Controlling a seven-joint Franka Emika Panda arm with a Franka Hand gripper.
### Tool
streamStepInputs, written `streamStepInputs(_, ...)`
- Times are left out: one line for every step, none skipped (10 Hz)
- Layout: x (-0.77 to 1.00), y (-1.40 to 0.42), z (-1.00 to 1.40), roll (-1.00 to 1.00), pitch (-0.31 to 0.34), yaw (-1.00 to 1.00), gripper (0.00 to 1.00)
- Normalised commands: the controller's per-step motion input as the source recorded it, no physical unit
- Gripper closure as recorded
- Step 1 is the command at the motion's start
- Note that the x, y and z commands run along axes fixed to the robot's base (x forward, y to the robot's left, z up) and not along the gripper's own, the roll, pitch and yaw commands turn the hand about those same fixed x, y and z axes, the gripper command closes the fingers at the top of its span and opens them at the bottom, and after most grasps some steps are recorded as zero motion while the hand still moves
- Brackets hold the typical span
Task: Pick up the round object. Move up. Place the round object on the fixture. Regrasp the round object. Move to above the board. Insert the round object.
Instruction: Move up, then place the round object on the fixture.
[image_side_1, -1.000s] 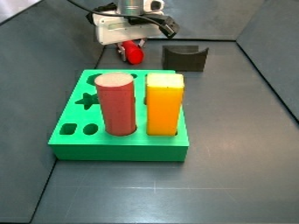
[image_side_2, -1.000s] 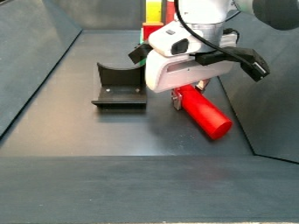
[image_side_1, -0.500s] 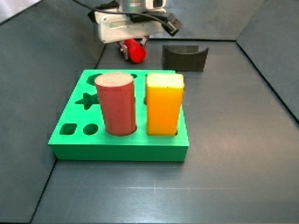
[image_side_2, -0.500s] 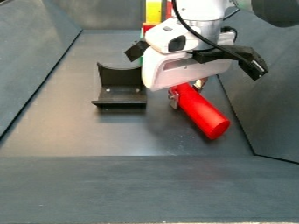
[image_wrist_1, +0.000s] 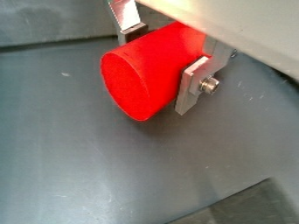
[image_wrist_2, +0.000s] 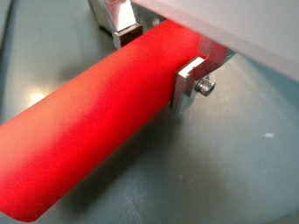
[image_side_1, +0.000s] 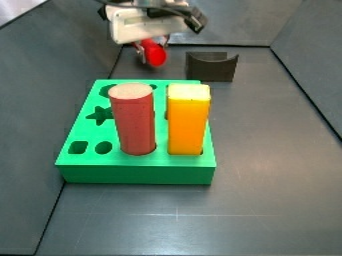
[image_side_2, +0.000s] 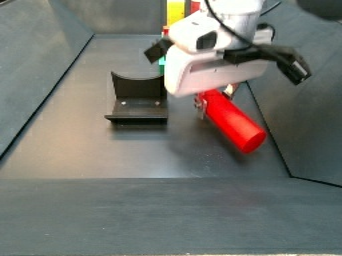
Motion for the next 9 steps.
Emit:
streamStepInputs(0.03, 0.01, 0.61, 0.02, 0.071, -0.04, 1.00)
streamStepInputs(0.02, 0.01, 0.47, 0.03, 0.087, -0.04, 1.00)
streamStepInputs(0.00, 0.01, 0.28, 0.06, 0.079, -0.03, 1.00)
streamStepInputs(0.00, 0.00, 1.00, 0.00, 0.000, 0.00, 1.00)
streamStepInputs(0.00, 0.00, 1.00, 0.01, -0.007, 0.00, 1.00)
streamStepInputs(-0.01, 0.00, 1.00, 0.03, 0.008, -0.01, 1.00)
streamStepInputs(-0.02, 0.00, 1.00, 0.04, 0.015, -0.01, 1.00)
streamStepInputs(-0.03, 0.01, 1.00, 0.07, 0.026, -0.02, 1.00)
streamStepInputs(-0.03, 0.01, 1.00, 0.07, 0.031, -0.02, 1.00)
